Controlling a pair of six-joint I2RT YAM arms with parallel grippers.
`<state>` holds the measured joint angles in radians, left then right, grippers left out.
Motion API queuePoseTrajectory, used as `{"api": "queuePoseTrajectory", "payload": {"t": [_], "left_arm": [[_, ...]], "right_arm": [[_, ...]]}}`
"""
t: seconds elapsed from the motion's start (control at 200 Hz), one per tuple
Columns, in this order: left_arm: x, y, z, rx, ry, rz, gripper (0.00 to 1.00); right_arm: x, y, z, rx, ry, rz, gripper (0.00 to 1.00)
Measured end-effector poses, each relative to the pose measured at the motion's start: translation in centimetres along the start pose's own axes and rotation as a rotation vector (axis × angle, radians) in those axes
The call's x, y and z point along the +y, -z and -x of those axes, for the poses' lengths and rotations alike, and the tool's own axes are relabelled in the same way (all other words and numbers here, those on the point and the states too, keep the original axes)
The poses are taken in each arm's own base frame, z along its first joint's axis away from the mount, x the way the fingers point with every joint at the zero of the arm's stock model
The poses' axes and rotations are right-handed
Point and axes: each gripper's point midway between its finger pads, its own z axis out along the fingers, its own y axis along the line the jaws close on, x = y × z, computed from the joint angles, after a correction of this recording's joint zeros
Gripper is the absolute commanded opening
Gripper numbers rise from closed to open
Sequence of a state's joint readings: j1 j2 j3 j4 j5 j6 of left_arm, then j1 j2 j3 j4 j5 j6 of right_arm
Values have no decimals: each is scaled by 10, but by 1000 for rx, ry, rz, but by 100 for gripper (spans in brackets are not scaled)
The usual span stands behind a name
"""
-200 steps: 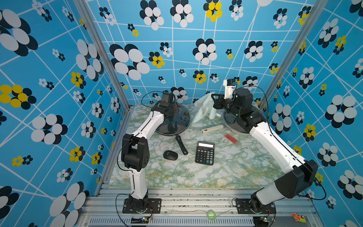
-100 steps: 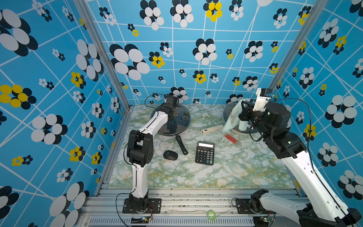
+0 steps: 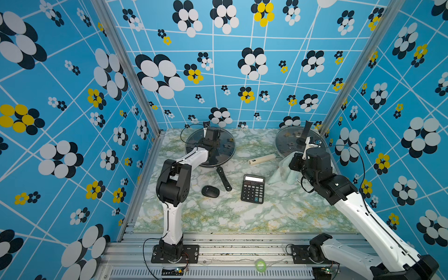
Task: Wipe the pot lid with a cloth
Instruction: Place the cleaning item at the center of the board, then pick up the pot lid from the cooking pot.
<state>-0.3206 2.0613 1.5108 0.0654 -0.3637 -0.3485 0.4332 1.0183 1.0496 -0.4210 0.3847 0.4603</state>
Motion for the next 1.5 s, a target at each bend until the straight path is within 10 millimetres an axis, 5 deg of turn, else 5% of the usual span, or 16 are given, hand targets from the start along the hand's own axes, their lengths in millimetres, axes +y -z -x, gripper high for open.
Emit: {"api": "queuePoseTrajectory", "payload": {"t": [0.285, 0.38, 0.58, 0.92, 1.084, 1.349, 1.499], "left_arm": [[-3, -7, 4, -63, -14, -5, 1], [-4, -7, 4, -71, -23, -3, 0], [-4, -7, 4, -73, -33, 3, 0], [-5, -5, 4, -66, -43, 4, 0], [-5, 0, 1, -51, -52, 8, 0], [-5, 14, -7, -3, -69, 9, 0], [-5, 15, -9, 11, -74, 7, 0]], "right_arm": [[-23, -6, -30, 103, -1, -99, 0], [-34, -10, -51, 158, -3, -139, 13], [-41, -27, -94, 307, 10, -173, 59], [-46, -66, -183, 633, 70, -238, 92], [-49, -78, -207, 705, 75, -260, 96], [-51, -109, -242, 766, 92, -269, 81], [-47, -128, -238, 734, 71, -242, 27]]}}
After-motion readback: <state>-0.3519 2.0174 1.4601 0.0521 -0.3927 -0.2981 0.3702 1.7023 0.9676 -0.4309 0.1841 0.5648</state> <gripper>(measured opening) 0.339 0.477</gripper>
